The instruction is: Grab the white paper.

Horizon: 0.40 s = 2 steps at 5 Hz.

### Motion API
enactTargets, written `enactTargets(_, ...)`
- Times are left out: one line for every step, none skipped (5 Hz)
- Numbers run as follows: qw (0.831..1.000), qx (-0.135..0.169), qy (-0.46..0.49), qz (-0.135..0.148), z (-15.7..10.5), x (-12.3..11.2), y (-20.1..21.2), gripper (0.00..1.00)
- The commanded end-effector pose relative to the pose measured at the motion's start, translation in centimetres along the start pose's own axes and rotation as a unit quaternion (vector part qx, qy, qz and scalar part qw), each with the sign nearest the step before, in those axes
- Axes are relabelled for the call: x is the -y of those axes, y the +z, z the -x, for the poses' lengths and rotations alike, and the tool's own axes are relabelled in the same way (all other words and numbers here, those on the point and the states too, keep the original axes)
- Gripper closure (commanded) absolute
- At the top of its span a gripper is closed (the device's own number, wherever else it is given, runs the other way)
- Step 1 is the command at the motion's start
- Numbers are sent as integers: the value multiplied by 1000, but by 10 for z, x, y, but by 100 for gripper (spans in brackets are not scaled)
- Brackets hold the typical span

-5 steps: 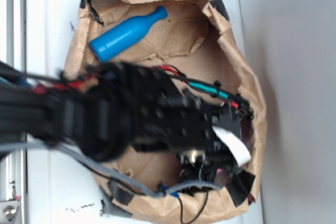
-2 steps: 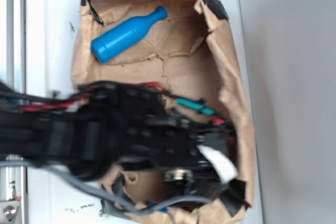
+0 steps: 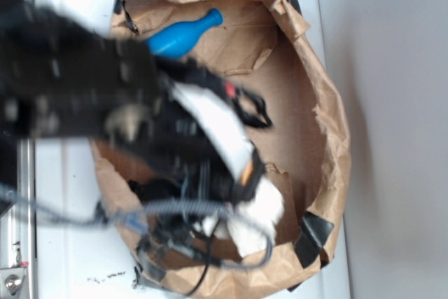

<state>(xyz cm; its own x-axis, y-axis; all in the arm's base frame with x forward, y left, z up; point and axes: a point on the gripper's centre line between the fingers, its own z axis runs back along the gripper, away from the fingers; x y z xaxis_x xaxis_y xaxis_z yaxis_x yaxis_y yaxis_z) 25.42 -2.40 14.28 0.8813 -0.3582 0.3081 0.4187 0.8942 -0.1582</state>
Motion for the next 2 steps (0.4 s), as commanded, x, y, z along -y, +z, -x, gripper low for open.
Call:
enactTargets(969, -134, 205, -26, 3, -65, 61, 100)
enactTargets(967, -140, 209, -38, 7, -76, 74, 100)
